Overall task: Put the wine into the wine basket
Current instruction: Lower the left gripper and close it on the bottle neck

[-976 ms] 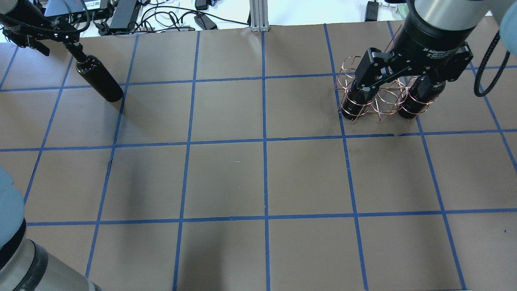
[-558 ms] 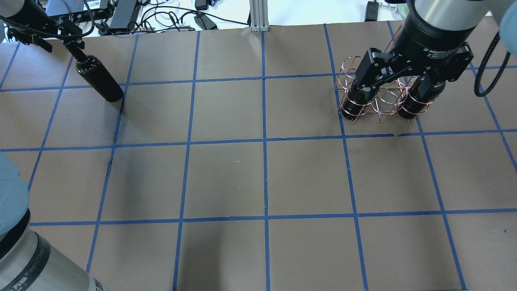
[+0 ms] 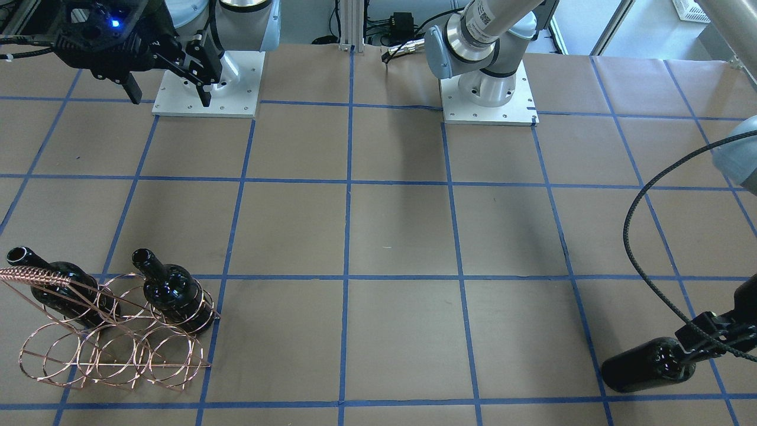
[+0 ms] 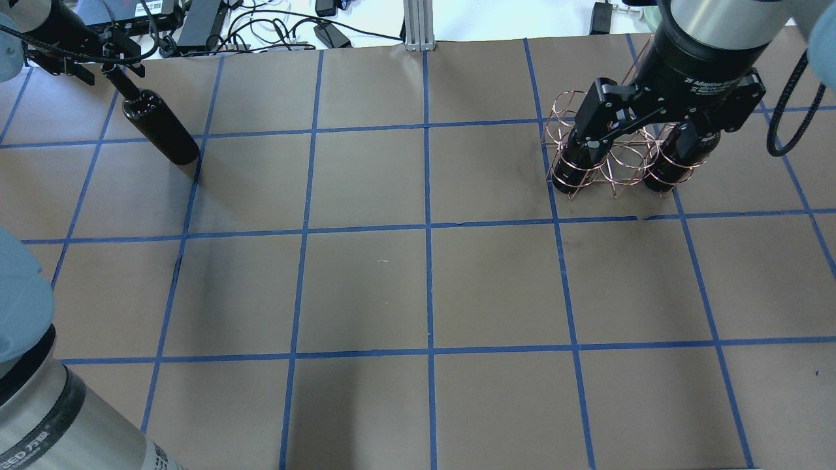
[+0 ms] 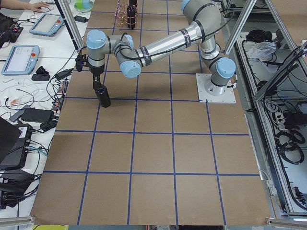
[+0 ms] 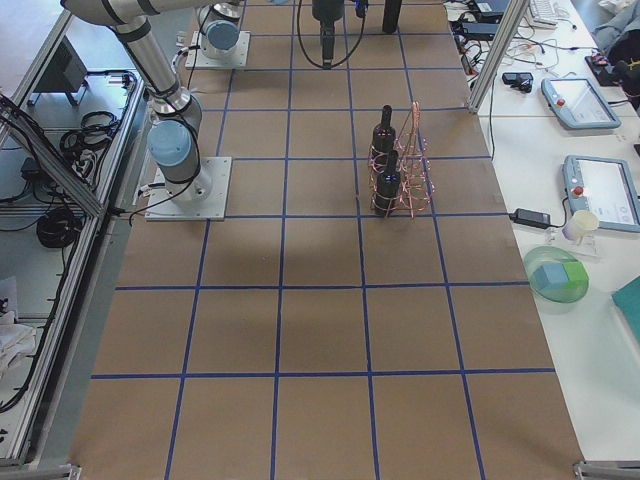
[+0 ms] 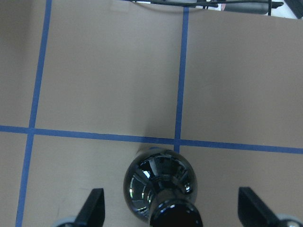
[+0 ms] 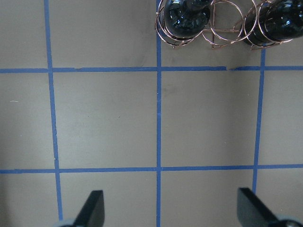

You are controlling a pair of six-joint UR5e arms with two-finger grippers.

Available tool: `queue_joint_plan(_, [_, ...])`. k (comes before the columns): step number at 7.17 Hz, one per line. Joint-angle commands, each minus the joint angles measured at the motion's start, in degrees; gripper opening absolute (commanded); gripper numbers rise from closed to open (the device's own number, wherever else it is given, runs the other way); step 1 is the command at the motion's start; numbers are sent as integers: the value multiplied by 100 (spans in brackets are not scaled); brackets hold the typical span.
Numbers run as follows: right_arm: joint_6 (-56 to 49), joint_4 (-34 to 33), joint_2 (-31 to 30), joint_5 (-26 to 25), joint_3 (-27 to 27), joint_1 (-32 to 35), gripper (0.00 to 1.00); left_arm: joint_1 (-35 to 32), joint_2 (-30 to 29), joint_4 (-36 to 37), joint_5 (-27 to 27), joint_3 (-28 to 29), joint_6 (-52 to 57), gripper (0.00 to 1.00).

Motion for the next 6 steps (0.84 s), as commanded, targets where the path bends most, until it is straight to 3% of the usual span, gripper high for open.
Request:
queue_joint_plan(1, [-2, 3, 0, 0, 0, 0, 100, -1, -39, 32, -81, -5, 6, 92])
queue_joint_plan(4, [-2, 3, 0, 9, 0, 0, 100, -1, -74, 41, -72, 4, 129, 85])
queue_joint_plan(5, [7, 3, 0, 9, 0, 0, 100, -1, -92, 41, -89, 4, 129, 80])
queue_joint_plan(6, [7, 12, 0, 9, 0, 0, 100, -1, -101, 41, -90, 4, 129, 68])
